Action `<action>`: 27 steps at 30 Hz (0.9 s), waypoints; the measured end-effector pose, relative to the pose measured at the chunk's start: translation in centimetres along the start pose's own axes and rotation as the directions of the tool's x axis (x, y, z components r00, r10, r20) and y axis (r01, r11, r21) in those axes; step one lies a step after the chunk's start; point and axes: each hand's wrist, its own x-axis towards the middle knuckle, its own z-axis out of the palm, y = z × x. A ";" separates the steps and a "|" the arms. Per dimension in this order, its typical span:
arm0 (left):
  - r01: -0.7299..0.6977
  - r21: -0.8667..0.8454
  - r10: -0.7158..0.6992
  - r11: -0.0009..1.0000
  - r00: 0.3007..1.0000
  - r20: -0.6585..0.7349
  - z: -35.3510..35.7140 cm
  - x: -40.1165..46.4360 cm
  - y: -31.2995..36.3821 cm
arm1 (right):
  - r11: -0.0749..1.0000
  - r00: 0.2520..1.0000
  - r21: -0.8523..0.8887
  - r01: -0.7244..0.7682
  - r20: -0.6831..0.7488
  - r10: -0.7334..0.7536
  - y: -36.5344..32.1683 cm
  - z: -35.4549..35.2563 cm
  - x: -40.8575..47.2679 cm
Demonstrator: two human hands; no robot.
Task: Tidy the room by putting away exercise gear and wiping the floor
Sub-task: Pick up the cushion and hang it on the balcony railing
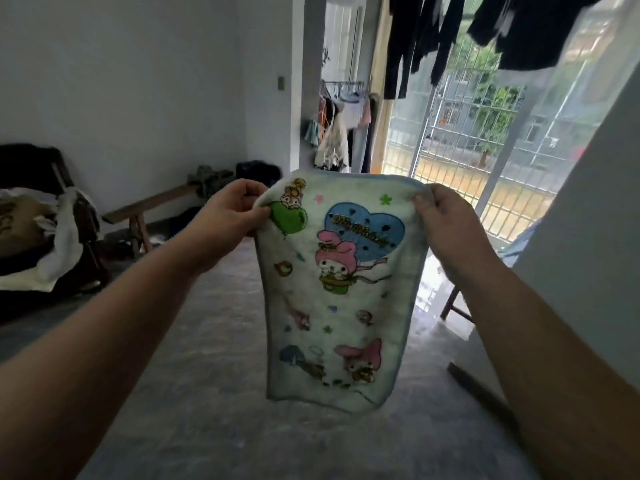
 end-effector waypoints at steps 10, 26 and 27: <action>-0.062 -0.097 0.064 0.993 0.998 0.026 -2.7 17.6 -1.3 | 0.999 0.996 -0.027 0.032 -0.082 -0.034 2.1 5.6 15.4; -0.131 0.078 0.119 0.988 0.983 0.143 3.3 53.0 -11.3 | 0.992 0.952 -0.015 -0.126 -0.282 0.117 15.7 9.3 41.5; -0.134 0.091 0.120 0.987 0.982 0.145 4.4 55.3 -12.1 | 0.992 0.949 -0.017 -0.125 -0.294 0.115 17.1 9.1 43.3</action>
